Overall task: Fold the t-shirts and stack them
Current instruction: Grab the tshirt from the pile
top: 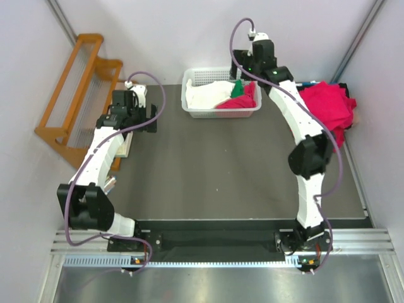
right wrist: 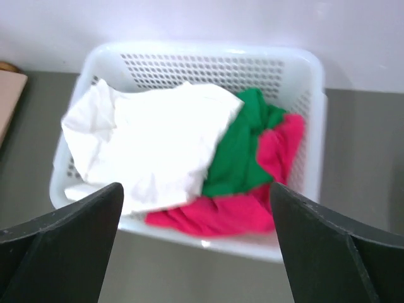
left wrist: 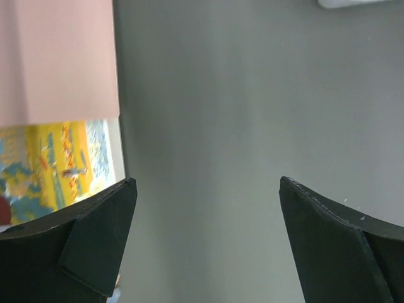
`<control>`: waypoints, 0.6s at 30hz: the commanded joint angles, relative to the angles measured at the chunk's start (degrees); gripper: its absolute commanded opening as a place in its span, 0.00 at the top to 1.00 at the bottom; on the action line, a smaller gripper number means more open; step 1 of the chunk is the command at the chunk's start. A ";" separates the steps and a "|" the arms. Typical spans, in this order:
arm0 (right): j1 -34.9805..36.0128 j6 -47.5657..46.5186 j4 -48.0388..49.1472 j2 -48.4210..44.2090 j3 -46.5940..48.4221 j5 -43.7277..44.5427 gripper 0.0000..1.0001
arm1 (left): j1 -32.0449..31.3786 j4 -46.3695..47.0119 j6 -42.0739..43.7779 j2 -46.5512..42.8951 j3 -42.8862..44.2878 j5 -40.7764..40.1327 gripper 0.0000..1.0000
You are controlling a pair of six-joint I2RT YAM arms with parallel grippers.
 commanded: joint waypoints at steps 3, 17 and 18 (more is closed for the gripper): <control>-0.38 6.72 -0.35 11.38 7.36 -14.56 0.04 | 0.63 2.11 -3.04 4.22 6.58 3.84 0.01; -1.08 9.37 4.52 17.53 1.79 -26.52 0.06 | 0.98 5.27 -2.35 2.21 1.14 4.72 0.01; -1.87 9.81 4.34 18.23 2.67 -26.96 0.06 | 0.98 5.54 -2.35 2.03 0.61 4.64 0.01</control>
